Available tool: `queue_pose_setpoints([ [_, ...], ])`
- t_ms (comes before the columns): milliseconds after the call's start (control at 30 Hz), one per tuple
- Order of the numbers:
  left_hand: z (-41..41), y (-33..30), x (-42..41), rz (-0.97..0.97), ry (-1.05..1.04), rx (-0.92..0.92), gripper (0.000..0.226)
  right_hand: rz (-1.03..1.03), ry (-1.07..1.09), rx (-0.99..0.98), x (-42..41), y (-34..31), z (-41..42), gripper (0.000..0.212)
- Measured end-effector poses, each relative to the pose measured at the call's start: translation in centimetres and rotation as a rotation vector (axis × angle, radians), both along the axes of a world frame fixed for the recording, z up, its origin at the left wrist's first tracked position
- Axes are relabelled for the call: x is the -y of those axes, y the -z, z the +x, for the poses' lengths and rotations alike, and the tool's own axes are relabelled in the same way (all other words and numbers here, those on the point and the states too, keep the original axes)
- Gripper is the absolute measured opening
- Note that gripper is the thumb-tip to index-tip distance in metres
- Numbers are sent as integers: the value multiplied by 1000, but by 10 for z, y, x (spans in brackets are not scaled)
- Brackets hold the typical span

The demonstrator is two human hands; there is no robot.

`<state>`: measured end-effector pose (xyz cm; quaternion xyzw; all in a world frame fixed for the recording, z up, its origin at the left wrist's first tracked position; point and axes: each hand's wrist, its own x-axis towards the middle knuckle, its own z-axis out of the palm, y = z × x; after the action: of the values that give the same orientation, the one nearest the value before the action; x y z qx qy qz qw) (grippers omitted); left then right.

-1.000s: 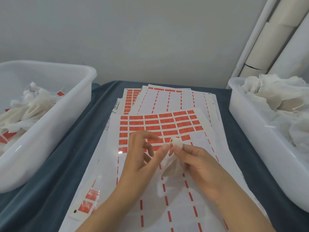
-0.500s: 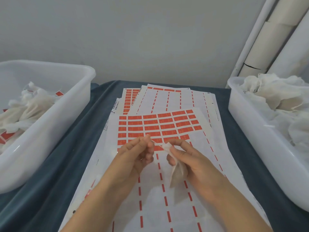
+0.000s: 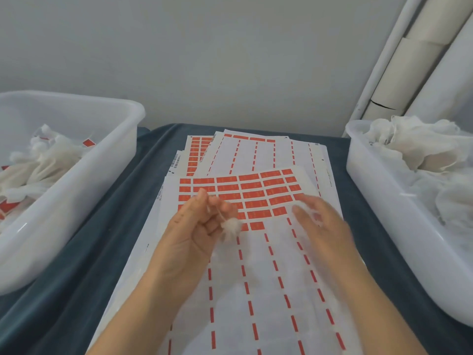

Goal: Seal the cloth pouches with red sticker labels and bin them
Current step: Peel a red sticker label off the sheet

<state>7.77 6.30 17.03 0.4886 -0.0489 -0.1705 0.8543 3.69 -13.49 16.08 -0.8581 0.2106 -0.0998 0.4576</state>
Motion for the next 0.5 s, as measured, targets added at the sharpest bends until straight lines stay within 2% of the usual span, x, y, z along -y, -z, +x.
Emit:
queue_pose_setpoints([
  [33, -2, -3, 1, 64, -40, 50, 26, -107, 95, -5, 10, 1, 3, 42],
  [100, -6, -8, 4, 174, -116, 113, 30, -187, 186, -72, 24, 5, 6, 51],
  [200, -5, -15, 15, 356, -136, 192, 33, -134, 200, -98, 30, 15, 7, 56],
  [300, 1, -10, 34, 731, -124, 443, 28, -102, 219, -38, 28, 14, 9, 61],
  [333, 3, -6, 43, 792, -122, 504, 27, -87, 236, -17, 28, 10, 9, 64],
  [433, 9, 4, 64, 832, -104, 459, 26, 23, 247, -26, 25, 0, 6, 76],
  [500, 12, 10, 71, 846, -121, 420, 26, 97, 197, -142, 22, -2, 4, 72],
])
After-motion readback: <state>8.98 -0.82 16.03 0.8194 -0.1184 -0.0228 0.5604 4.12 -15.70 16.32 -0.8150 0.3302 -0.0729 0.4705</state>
